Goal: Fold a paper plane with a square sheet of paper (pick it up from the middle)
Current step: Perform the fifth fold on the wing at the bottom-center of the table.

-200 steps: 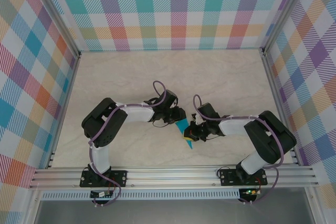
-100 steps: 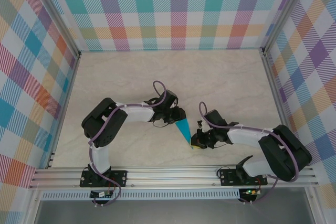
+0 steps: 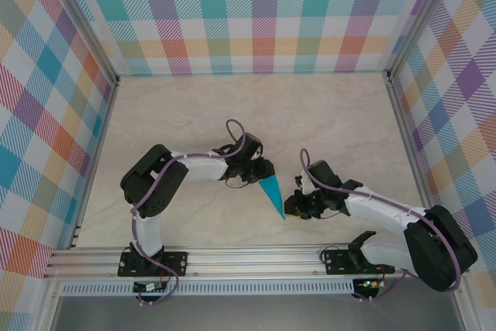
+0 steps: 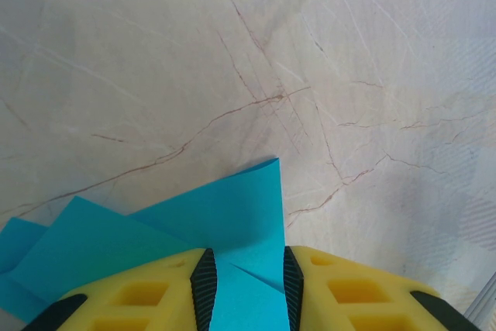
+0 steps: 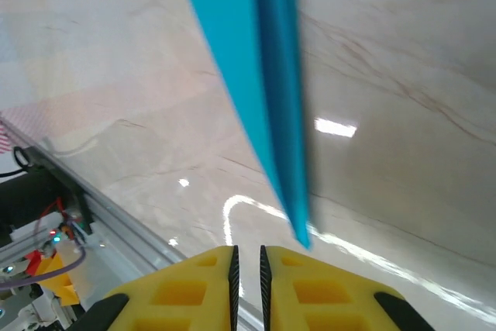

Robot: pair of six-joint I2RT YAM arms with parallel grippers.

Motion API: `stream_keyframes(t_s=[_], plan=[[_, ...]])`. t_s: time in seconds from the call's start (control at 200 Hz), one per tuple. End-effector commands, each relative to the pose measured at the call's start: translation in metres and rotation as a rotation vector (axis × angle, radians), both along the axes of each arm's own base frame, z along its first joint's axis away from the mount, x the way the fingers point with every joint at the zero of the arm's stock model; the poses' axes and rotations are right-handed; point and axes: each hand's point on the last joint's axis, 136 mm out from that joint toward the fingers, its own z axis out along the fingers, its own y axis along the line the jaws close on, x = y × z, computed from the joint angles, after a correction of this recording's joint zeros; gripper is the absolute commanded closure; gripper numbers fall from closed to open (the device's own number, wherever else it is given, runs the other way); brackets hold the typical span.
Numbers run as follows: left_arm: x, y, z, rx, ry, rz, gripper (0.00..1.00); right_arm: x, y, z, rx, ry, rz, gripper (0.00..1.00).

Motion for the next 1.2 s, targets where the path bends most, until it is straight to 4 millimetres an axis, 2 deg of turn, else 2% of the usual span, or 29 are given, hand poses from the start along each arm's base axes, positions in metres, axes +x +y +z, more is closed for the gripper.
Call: stream_keyframes(t_s=[0.0,0.09,0.185,0.41,0.54,0.985,1.055,1.195], plan=[[-0.034,0.035,-0.055,0.206,0.121,-0.008,0.67,0.015,0.023,0.018,0.073,-0.028,0.024,0.85],[-0.035,0.034,-0.055,0.204,0.123,-0.01,0.67,0.024,0.032,0.014,0.082,-0.019,0.012,0.89],[-0.034,0.035,-0.055,0.208,0.12,-0.007,0.67,0.026,0.027,-0.003,0.028,-0.002,-0.002,0.89],[-0.034,0.034,-0.058,0.195,0.13,0.006,0.67,0.001,0.009,-0.046,-0.06,0.115,0.008,0.89],[-0.033,0.036,-0.058,0.213,0.127,0.015,0.67,-0.014,0.0,-0.056,-0.09,0.155,0.033,0.9],[-0.033,0.038,-0.058,0.229,0.125,0.008,0.67,-0.042,-0.024,-0.059,-0.119,0.161,0.03,0.85],[-0.033,0.038,-0.059,0.225,0.126,0.007,0.67,-0.044,-0.033,-0.063,-0.169,0.166,0.016,0.83],[-0.034,0.035,-0.058,0.211,0.127,0.002,0.67,-0.036,-0.028,-0.054,-0.169,0.143,0.03,0.83]])
